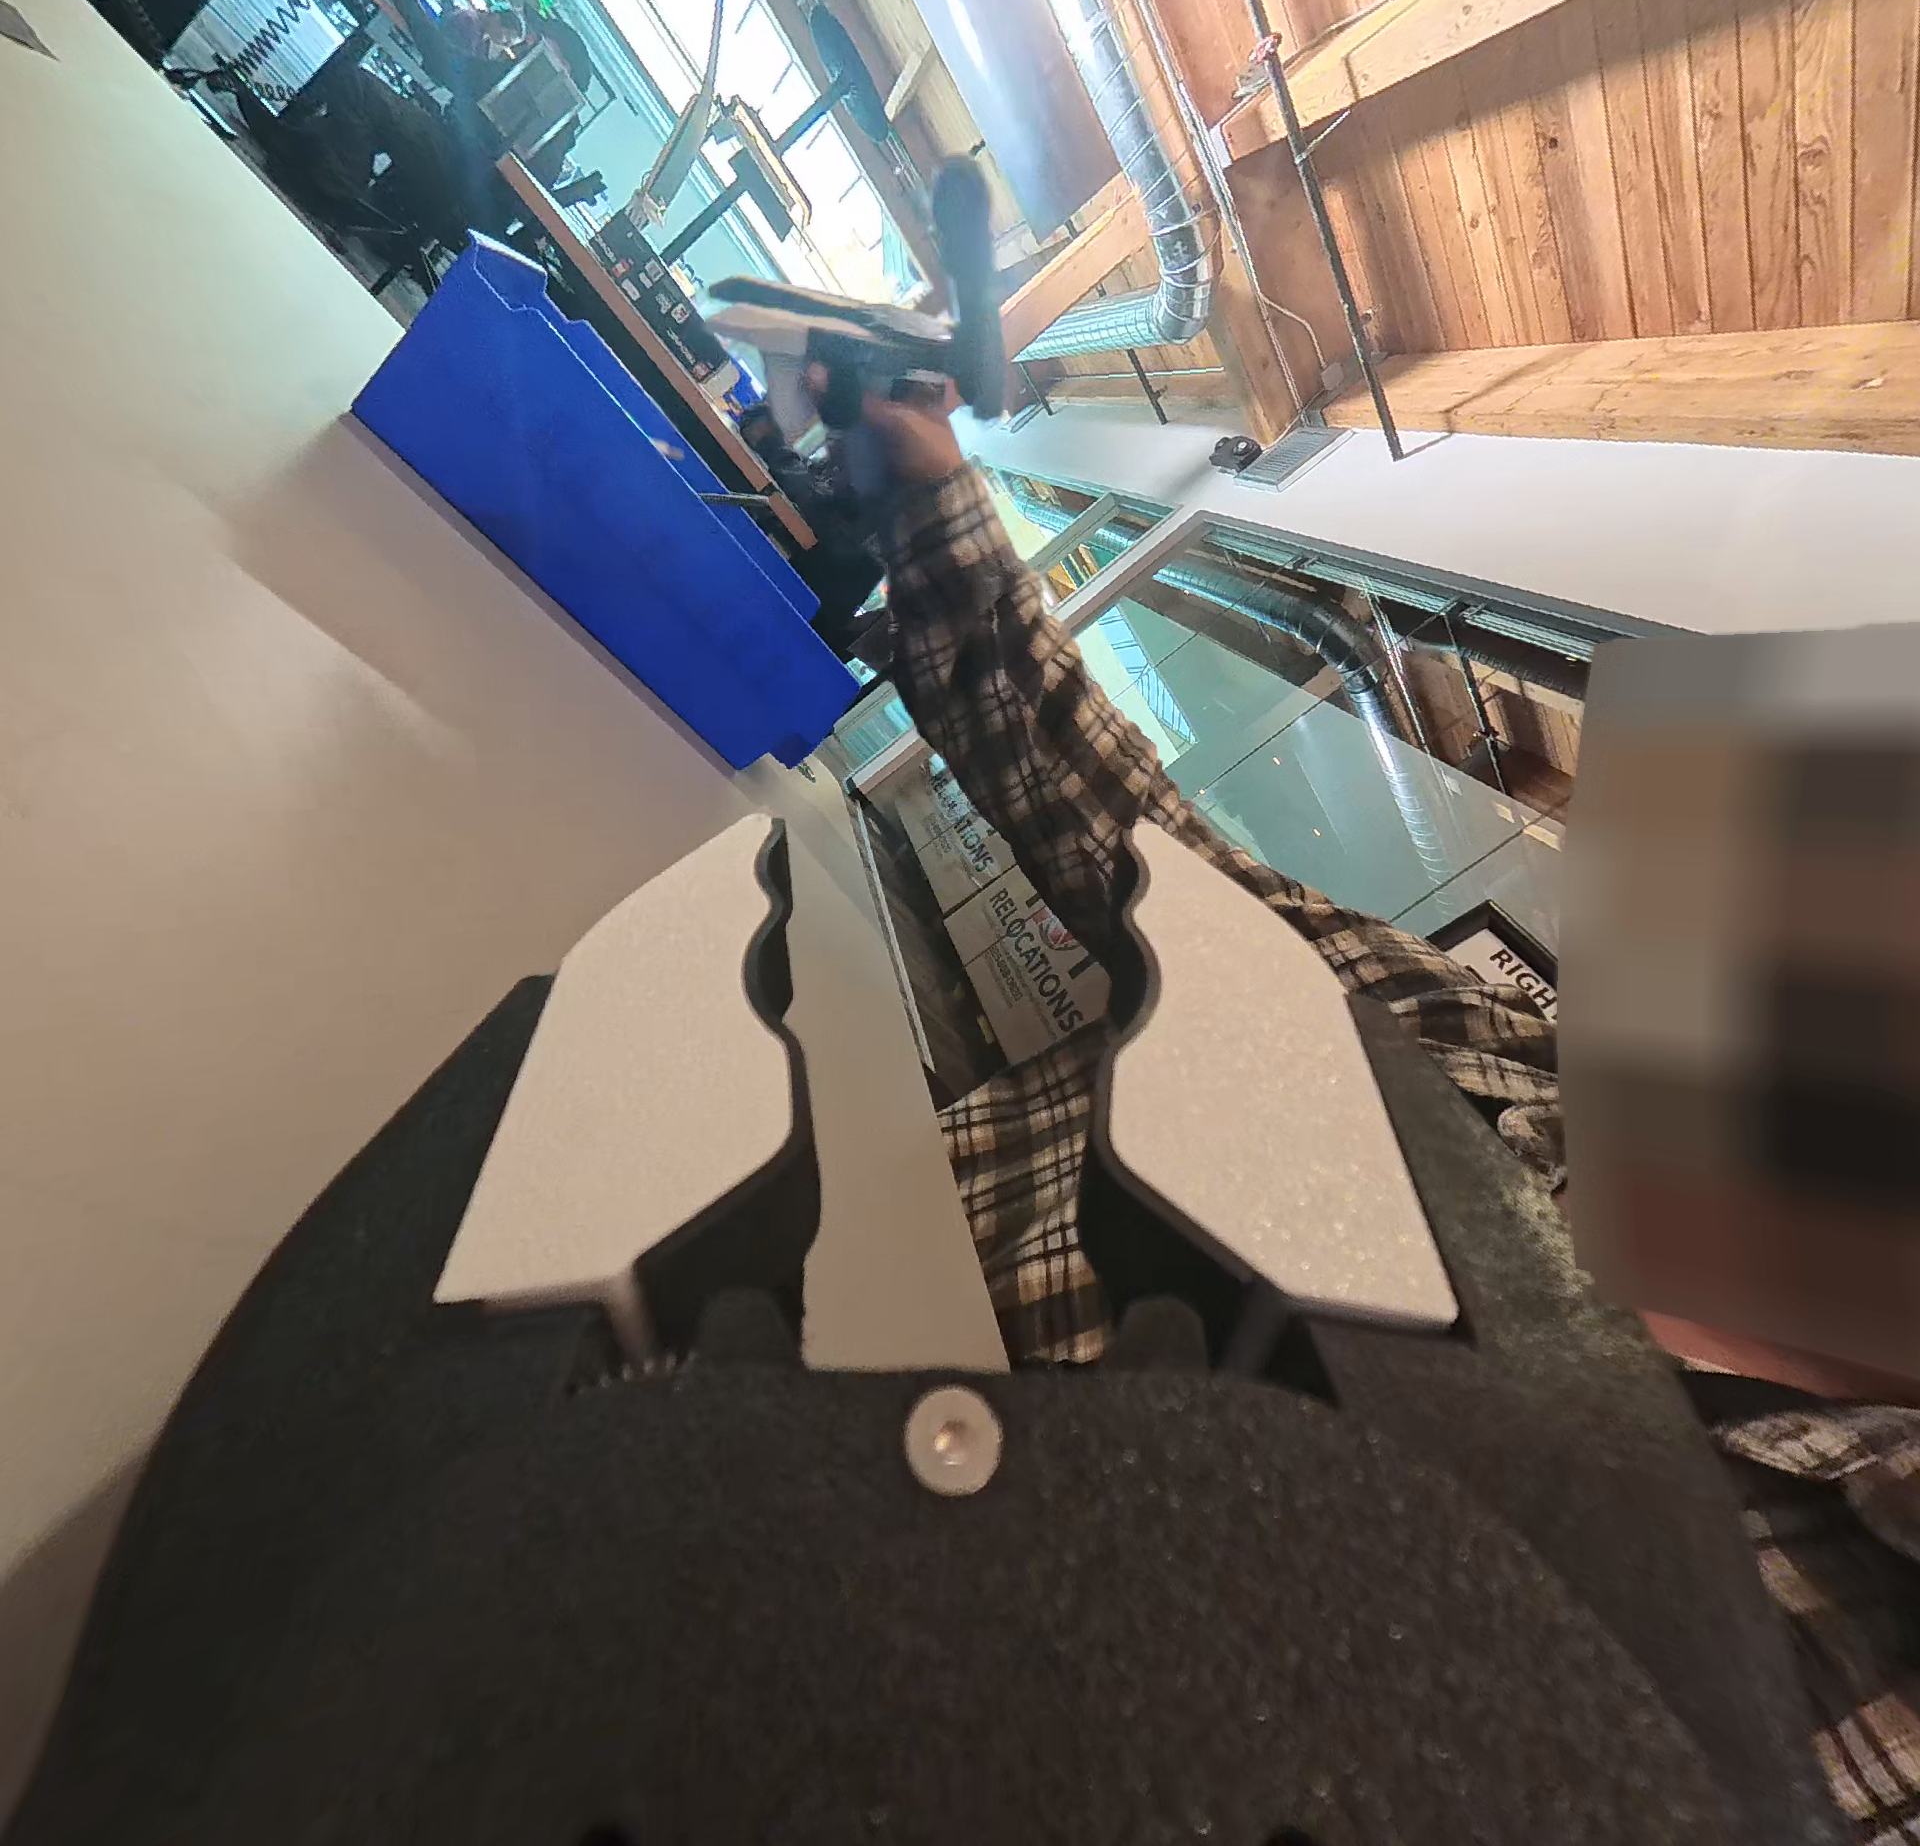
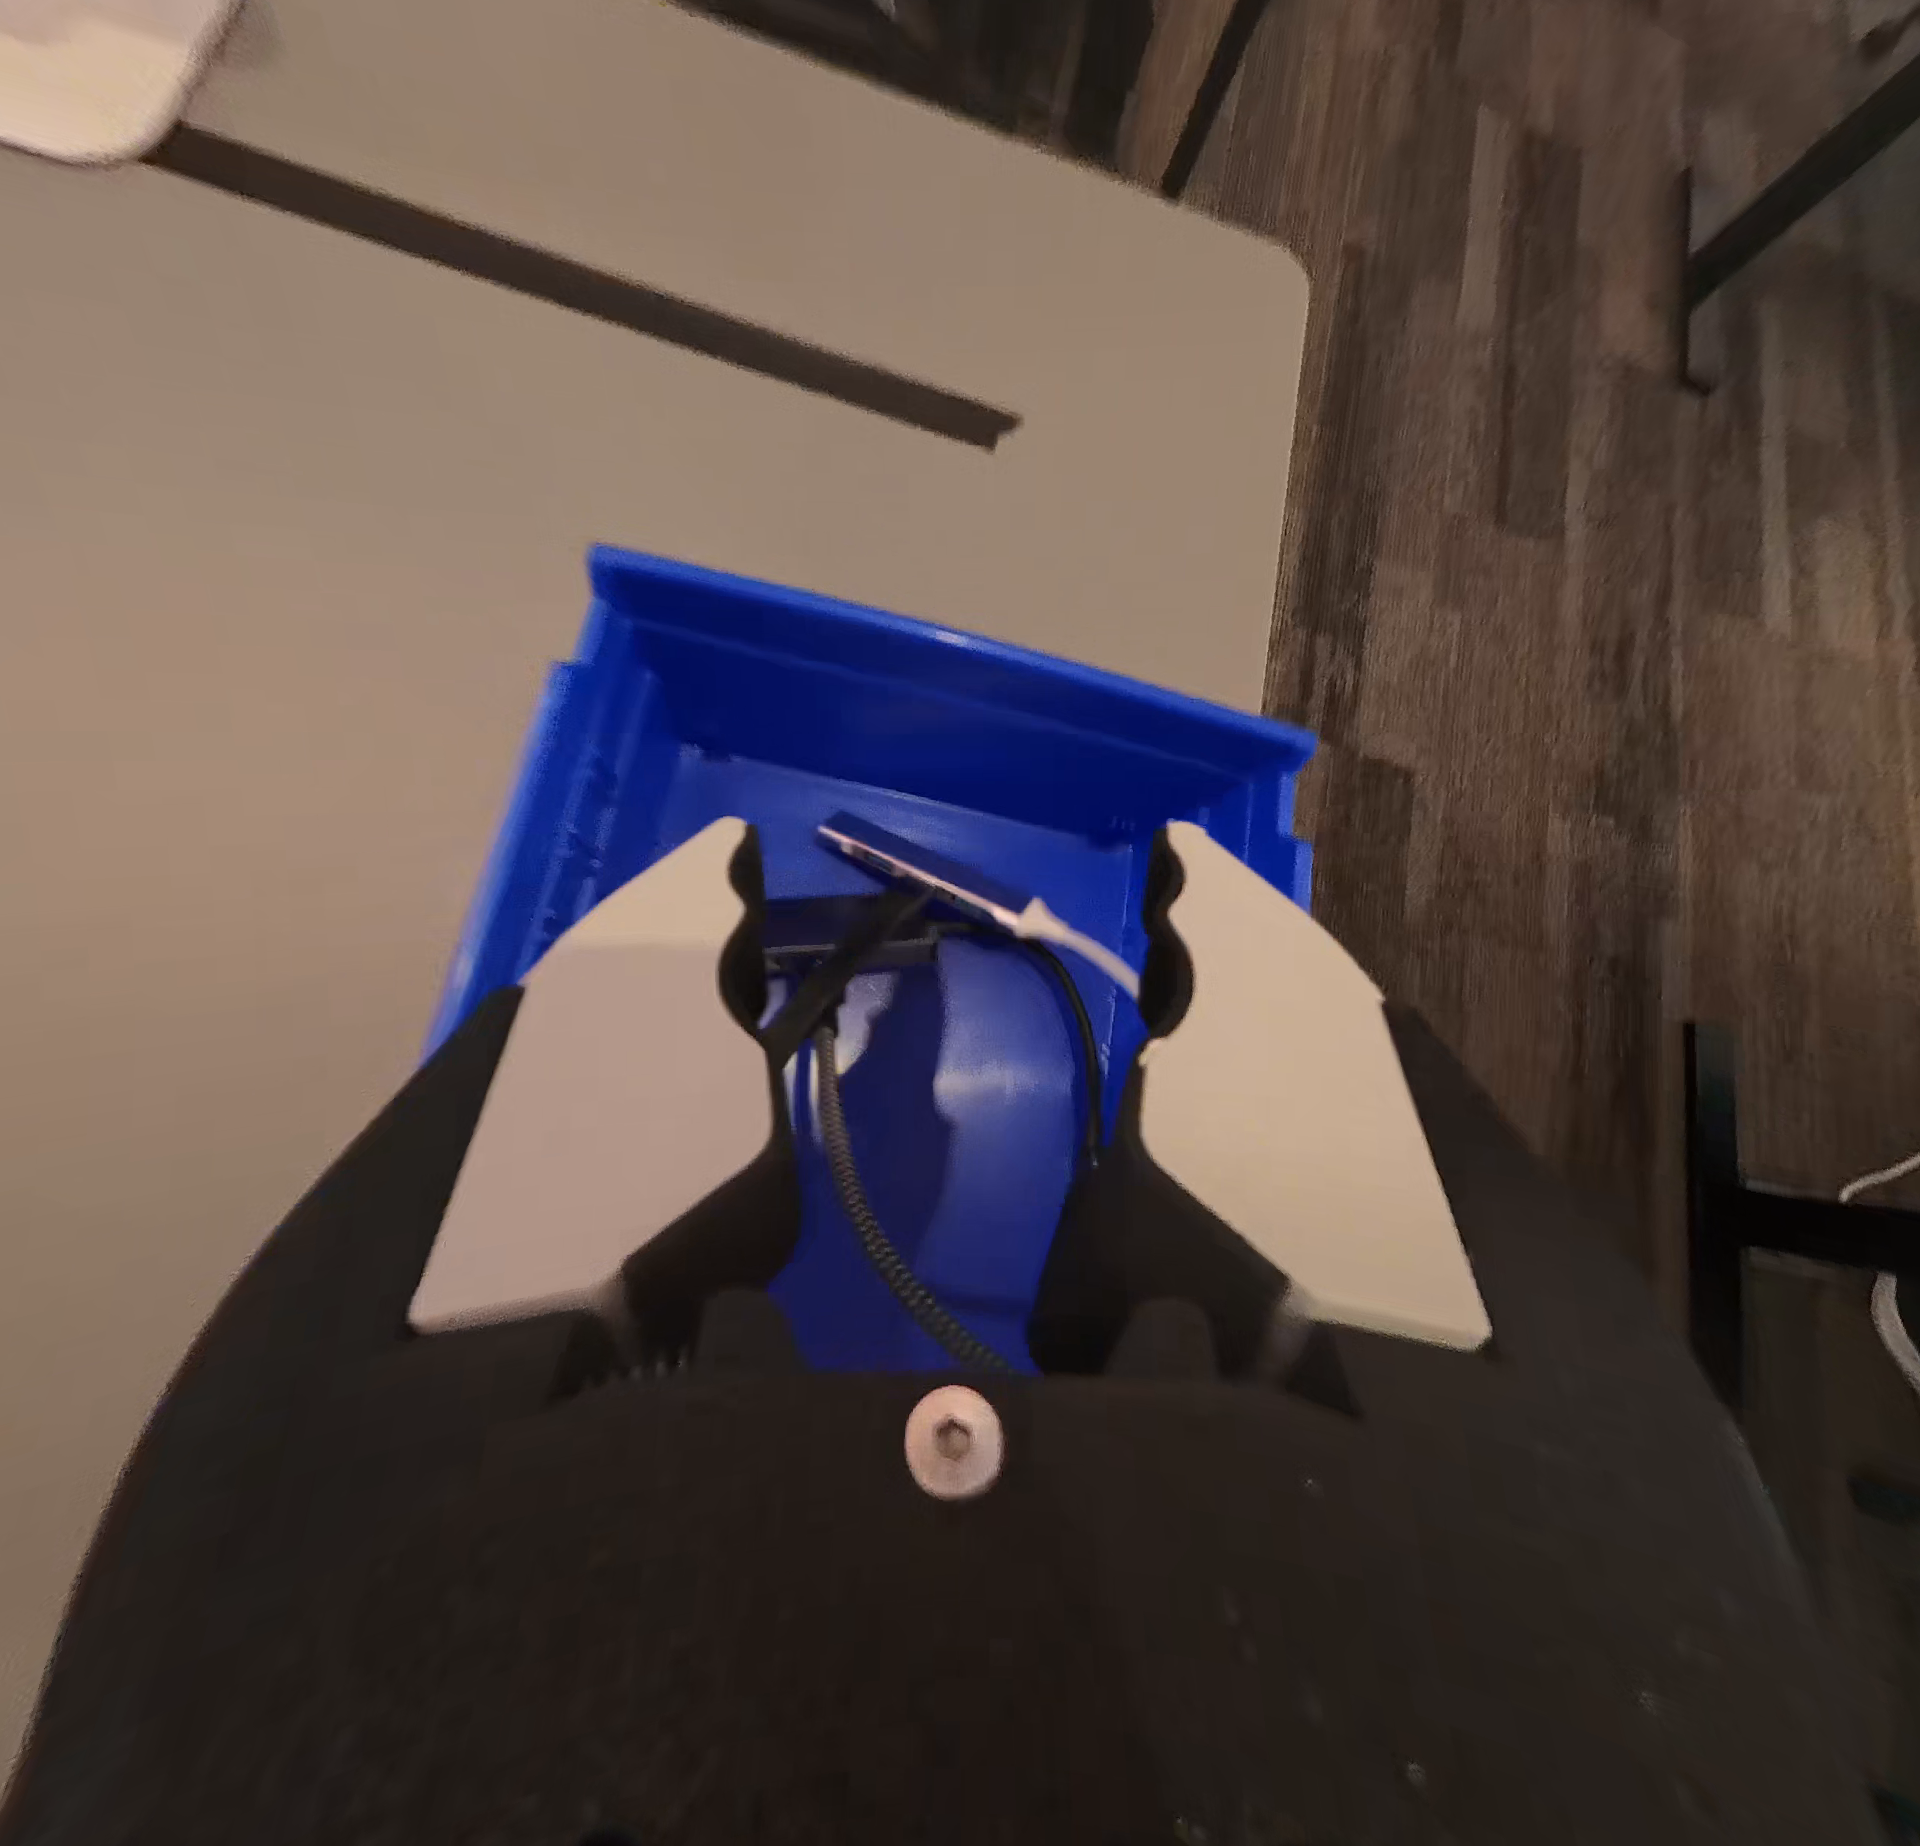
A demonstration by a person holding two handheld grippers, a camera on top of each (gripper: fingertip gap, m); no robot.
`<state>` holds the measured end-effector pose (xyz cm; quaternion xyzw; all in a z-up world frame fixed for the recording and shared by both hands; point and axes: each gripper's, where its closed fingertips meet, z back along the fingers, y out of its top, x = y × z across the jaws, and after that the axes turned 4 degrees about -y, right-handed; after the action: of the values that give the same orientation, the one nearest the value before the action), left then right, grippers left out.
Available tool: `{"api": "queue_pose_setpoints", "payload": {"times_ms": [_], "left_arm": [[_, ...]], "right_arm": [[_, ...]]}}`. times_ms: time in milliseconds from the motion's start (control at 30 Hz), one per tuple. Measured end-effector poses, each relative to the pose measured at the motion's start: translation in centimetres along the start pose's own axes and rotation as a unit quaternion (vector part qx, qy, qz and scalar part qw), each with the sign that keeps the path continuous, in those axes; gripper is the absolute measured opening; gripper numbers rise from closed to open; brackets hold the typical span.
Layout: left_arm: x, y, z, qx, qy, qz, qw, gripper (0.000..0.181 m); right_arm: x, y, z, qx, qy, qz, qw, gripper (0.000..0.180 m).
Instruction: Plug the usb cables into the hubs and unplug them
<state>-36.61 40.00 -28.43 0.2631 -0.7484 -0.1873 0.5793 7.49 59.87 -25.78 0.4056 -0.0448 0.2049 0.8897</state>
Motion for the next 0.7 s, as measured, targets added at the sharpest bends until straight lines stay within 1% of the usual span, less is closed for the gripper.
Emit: {"api": "queue_pose_setpoints", "payload": {"times_ms": [33,67,133,267,400,533,600,700], "left_arm": [[-0.1,0.0,0.0,0.0,0.001,0.001,1.0,0.058],[-0.2,-0.1,0.0,0.001,0.002,0.002,1.0,0.058],[-0.3,-0.1,-0.1,0.0,0.003,0.004,1.0,0.059],[-0.3,-0.2,-0.1,-0.005,0.008,-0.001,1.0,0.059],[-0.4,-0.2,0.0,-0.004,0.01,0.001,1.0,0.058],[-0.9,-0.4,0.0,-0.01,0.025,0.002,1.0,0.058],[-0.9,-0.4,0.0,-0.012,0.027,0.0,1.0,0.058],[-0.8,-0.3,0.0,-0.01,0.026,-0.004,1.0,0.058]], "right_arm": [[-0.4,0.9,0.9,0.017,0.001,0.002,1.0,0.077],[-1.0,1.7,1.9,0.033,0.004,0.004,0.999,0.084],[-2.6,3.5,4.1,0.072,0.013,0.016,0.997,0.091],[-6.8,6.6,8.5,0.182,0.024,0.05,0.982,0.09],[-12.0,7.9,11.0,0.259,0.063,0.063,0.962,0.089],[-17.0,7.8,10.8,0.297,0.115,0.058,0.946,0.092],[-19.3,7.4,9.8,0.308,0.14,0.054,0.939,0.093],[-22.2,6.6,7.3,0.318,0.167,0.048,0.932,0.096]]}}
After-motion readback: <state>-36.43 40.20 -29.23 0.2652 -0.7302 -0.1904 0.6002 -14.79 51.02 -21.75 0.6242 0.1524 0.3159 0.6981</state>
